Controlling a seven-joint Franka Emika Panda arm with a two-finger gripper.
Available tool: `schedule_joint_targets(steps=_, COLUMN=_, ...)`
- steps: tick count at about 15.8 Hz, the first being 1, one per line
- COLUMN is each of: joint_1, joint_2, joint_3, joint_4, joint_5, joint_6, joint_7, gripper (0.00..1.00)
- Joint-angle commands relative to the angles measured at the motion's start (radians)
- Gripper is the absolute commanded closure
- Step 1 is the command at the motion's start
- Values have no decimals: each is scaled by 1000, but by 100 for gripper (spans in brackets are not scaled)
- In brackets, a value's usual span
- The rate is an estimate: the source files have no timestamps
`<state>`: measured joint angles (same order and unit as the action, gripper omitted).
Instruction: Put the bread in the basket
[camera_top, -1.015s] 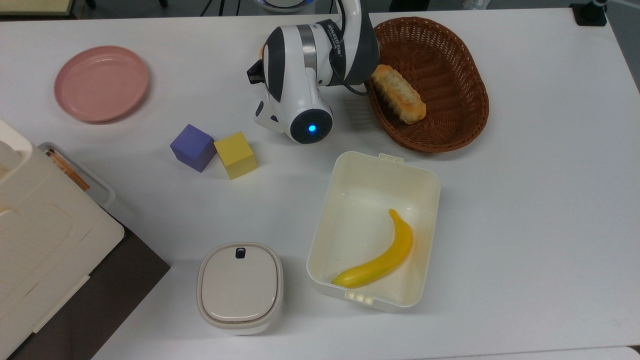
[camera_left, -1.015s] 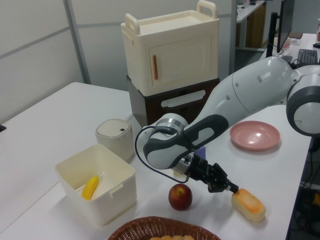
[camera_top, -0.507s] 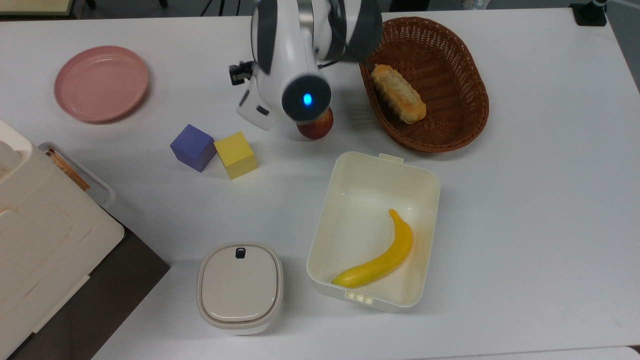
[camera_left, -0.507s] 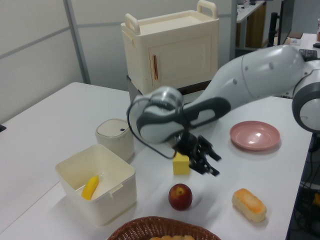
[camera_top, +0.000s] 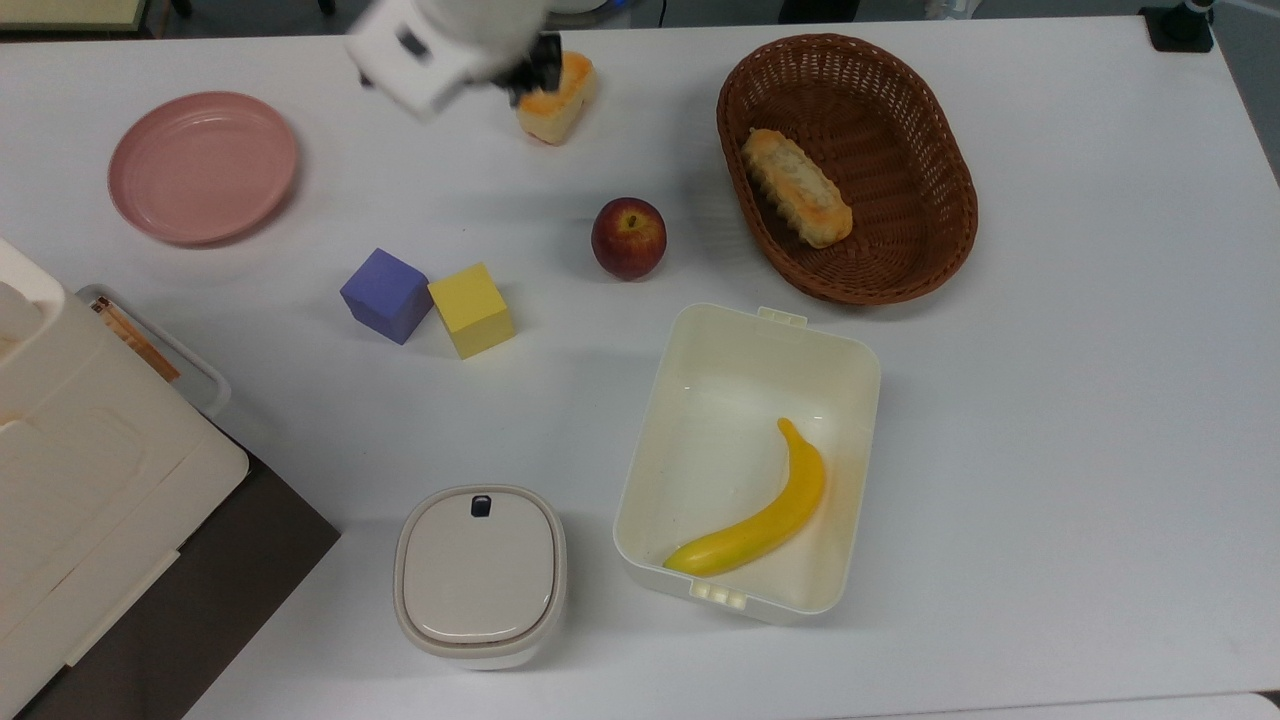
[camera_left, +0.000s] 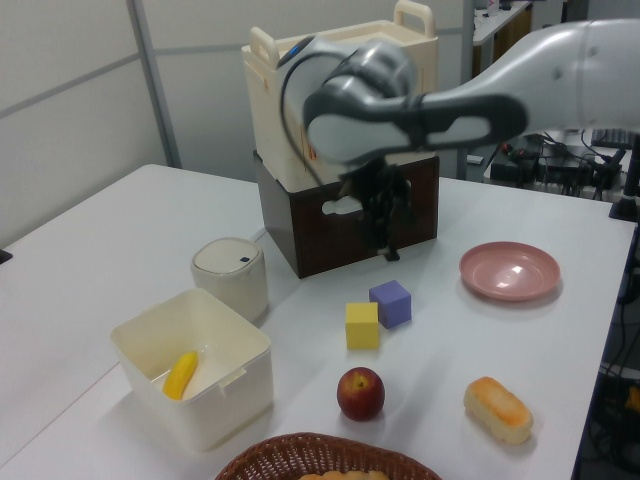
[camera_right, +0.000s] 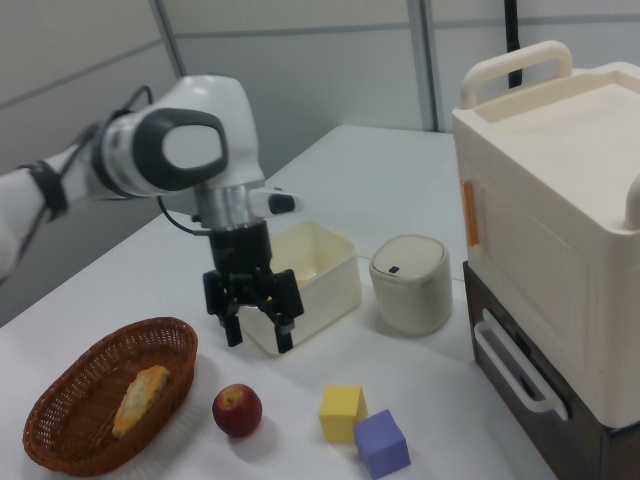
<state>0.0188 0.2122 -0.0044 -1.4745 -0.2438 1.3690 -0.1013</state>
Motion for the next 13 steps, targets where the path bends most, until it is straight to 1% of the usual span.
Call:
schedule_joint_targets(steps=1, joint_1=-25, joint_2=-218, joint_3=-2, joint_4=-258, joint_5=64, joint_6=129, joint_7=35, gripper=0)
schedule_joint_targets(steps=3, joint_1=-34, joint_2=-293, joint_3=-2, joint_4=-357, joint_5=75, joint_6=188, joint_7=34, gripper=0)
schedule_joint_targets(steps=5, joint_1=-34, joint_2=-345, joint_3=0, joint_4=-440, joint_5=77, joint_6=235, joint_7=34, gripper=0)
schedule_joint_targets(steps=10, joint_1=-34, joint_2=-436, joint_3=3, joint_4=-584, joint_5=78, joint_6=306, joint_7=34, gripper=0)
schedule_joint_targets(steps=11, joint_1=-33, joint_2=-454, joint_3=3, joint_4=-628, joint_5=78, joint_6=327, joint_7=34, gripper=0)
schedule_joint_targets(steps=13, joint_1=-31, joint_2=-462, joint_3=6, joint_4=-684, joint_5=89, joint_6=363, joint_7=32, gripper=0)
